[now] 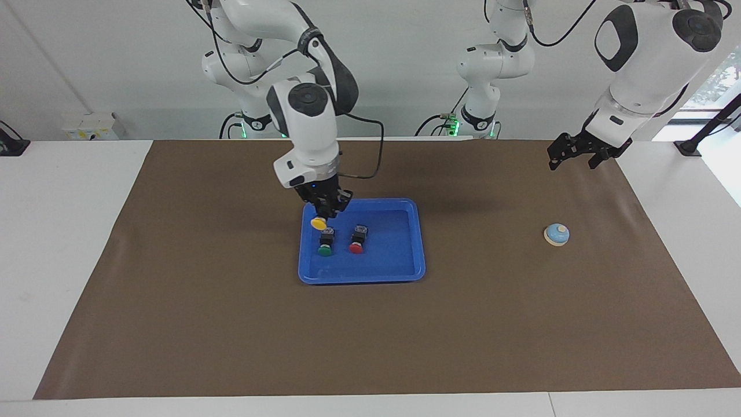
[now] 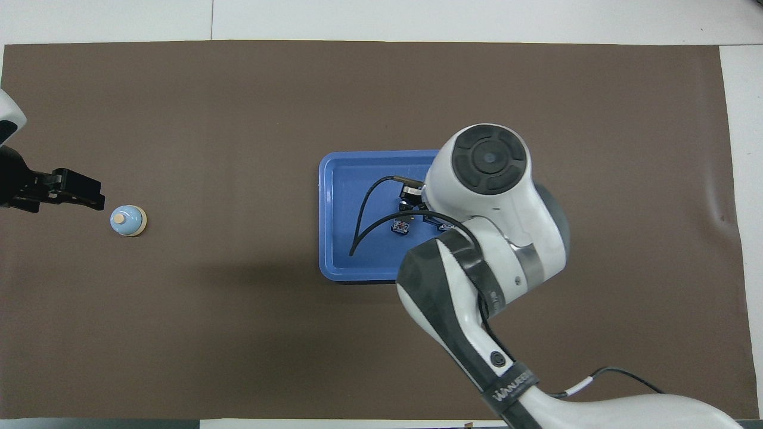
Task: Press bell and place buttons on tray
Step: 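Carry the yellow button into the tray and release it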
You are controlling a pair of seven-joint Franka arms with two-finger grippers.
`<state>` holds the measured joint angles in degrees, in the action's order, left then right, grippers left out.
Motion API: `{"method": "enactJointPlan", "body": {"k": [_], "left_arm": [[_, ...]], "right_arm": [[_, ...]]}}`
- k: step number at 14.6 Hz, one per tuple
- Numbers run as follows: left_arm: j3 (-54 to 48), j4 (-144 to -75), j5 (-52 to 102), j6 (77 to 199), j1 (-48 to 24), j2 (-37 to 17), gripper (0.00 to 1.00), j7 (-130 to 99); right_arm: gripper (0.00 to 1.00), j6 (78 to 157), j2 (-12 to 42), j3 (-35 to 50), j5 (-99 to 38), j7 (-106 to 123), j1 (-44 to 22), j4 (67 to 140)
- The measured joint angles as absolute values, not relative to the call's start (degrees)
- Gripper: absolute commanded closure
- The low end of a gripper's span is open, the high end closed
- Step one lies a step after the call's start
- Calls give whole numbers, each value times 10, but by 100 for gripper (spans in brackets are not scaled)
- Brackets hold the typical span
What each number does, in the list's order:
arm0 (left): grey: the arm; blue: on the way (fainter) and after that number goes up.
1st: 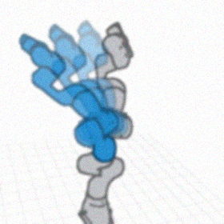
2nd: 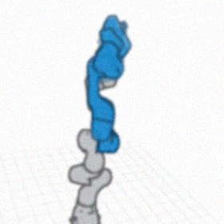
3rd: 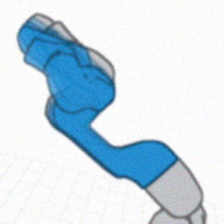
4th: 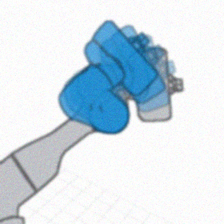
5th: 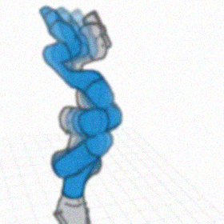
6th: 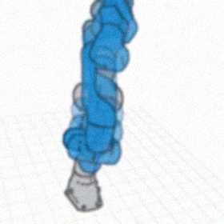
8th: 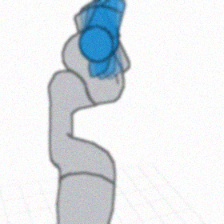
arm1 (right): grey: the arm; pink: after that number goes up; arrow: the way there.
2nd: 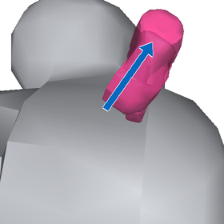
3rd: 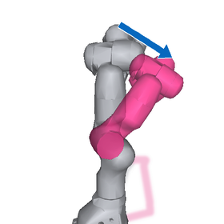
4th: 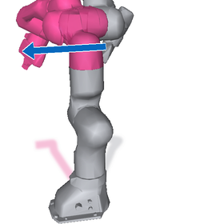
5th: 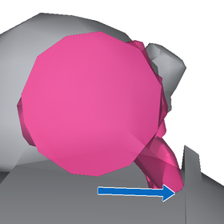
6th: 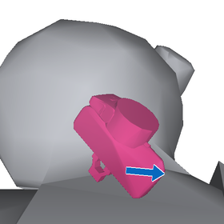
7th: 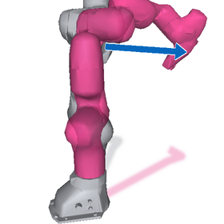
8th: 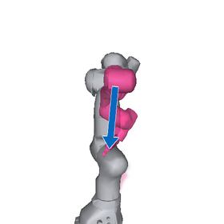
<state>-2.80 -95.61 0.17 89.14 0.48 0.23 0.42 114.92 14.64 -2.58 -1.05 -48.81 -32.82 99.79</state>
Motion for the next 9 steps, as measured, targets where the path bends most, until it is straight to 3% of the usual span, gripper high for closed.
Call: {"method": "enactJointPlan", "body": {"k": [3,9], "left_arm": [[-28,-956,2,891,5,2,0,4],[-28,-956,2,891,5,2,0,4]], "right_arm": [[100,1157,207,-27,-10,-499,-367,947],[100,1248,276,-28,-10,-499,-407,939]]}}
